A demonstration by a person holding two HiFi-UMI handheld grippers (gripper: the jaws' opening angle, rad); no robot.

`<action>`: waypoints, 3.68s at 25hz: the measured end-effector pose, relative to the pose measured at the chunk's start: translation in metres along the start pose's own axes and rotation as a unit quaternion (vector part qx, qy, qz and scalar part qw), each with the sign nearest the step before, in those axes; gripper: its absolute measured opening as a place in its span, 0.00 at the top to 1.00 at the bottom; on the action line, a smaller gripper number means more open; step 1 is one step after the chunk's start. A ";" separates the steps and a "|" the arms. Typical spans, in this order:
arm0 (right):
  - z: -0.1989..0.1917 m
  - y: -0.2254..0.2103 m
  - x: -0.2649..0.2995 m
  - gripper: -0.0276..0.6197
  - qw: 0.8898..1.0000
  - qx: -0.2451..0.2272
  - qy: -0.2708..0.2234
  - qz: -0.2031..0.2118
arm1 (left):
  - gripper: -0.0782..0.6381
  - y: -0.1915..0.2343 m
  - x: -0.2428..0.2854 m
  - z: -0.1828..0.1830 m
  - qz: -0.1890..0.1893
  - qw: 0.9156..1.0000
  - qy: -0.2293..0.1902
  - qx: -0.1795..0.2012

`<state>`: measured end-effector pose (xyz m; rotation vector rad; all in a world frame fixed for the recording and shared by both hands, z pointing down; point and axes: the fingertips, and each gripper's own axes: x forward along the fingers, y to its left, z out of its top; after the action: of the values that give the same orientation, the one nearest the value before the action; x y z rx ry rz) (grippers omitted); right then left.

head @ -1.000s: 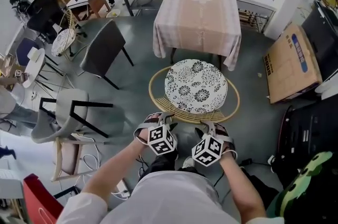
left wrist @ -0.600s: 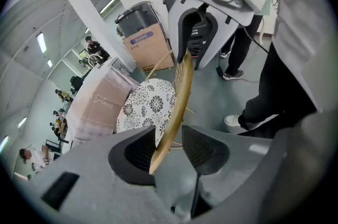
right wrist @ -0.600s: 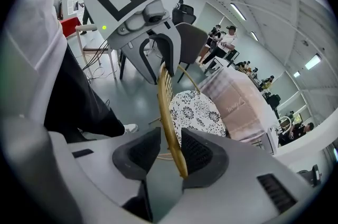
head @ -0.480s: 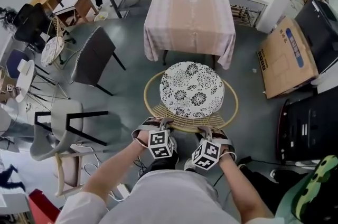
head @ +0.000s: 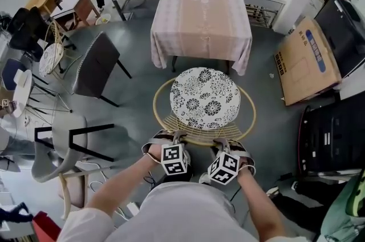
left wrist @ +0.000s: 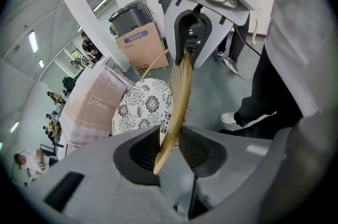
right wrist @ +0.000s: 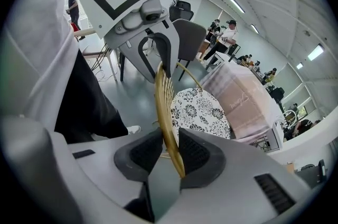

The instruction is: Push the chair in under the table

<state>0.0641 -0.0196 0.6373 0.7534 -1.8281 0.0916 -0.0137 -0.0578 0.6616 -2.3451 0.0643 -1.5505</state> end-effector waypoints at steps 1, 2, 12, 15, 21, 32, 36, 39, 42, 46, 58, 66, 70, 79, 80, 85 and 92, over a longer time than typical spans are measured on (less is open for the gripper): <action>0.002 -0.004 0.002 0.82 1.000 0.002 0.001 -0.001 | 0.73 0.004 0.002 -0.001 0.000 1.000 0.001 0.000; 0.004 -0.007 0.004 0.82 1.000 0.004 0.002 -0.003 | 0.73 0.010 0.003 -0.003 0.002 1.000 0.002 0.001; 0.023 -0.040 0.025 0.82 0.999 0.029 0.018 -0.016 | 0.73 0.052 0.011 -0.018 0.001 1.000 0.001 0.007; 0.027 -0.050 0.028 0.82 0.999 0.038 0.026 -0.018 | 0.73 0.063 0.013 -0.018 -0.001 1.000 -0.002 0.006; 0.032 -0.067 0.036 0.82 0.998 0.047 0.040 -0.025 | 0.73 0.082 0.018 -0.020 0.002 1.000 -0.006 0.005; 0.041 -0.094 0.047 0.82 0.998 0.046 0.037 -0.031 | 0.73 0.111 0.026 -0.023 0.009 1.000 -0.002 -0.007; 0.041 -0.110 0.053 0.82 0.998 0.048 0.024 -0.031 | 0.73 0.127 0.032 -0.021 0.017 1.000 0.002 -0.013; 0.044 -0.123 0.058 0.82 0.998 0.047 0.020 -0.031 | 0.73 0.140 0.037 -0.022 0.022 1.000 0.007 -0.019; 0.045 -0.137 0.063 0.82 0.998 0.048 0.019 -0.027 | 0.73 0.153 0.043 -0.020 0.023 0.999 0.011 -0.023; 0.047 -0.155 0.070 0.81 0.999 0.044 0.017 -0.021 | 0.73 0.171 0.049 -0.018 0.027 0.999 0.013 -0.027; 0.057 -0.207 0.091 0.81 0.999 0.043 0.007 -0.013 | 0.73 0.224 0.069 -0.018 0.041 0.998 0.025 -0.041; 0.063 -0.235 0.103 0.81 0.999 0.039 -0.003 -0.004 | 0.73 0.255 0.079 -0.019 0.047 0.997 0.034 -0.046; 0.066 -0.248 0.109 0.81 0.999 0.040 -0.007 0.001 | 0.73 0.269 0.083 -0.020 0.050 0.997 0.040 -0.049; 0.071 -0.272 0.121 0.81 0.999 0.037 -0.016 0.009 | 0.73 0.295 0.092 -0.022 0.054 0.996 0.048 -0.052; 0.073 -0.273 0.122 0.81 0.999 0.036 -0.017 0.012 | 0.73 0.297 0.093 -0.023 0.053 0.996 0.050 -0.052; 0.076 -0.275 0.125 0.81 0.999 0.036 -0.026 0.024 | 0.72 0.301 0.095 -0.026 0.051 0.996 0.051 -0.053; 0.075 -0.280 0.124 0.75 0.998 0.060 -0.029 0.020 | 0.71 0.302 0.094 -0.026 0.055 0.995 0.049 -0.066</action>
<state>0.1273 -0.3281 0.6350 0.8117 -1.9061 0.2095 0.0438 -0.3697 0.6649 -2.3184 0.3232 -1.6532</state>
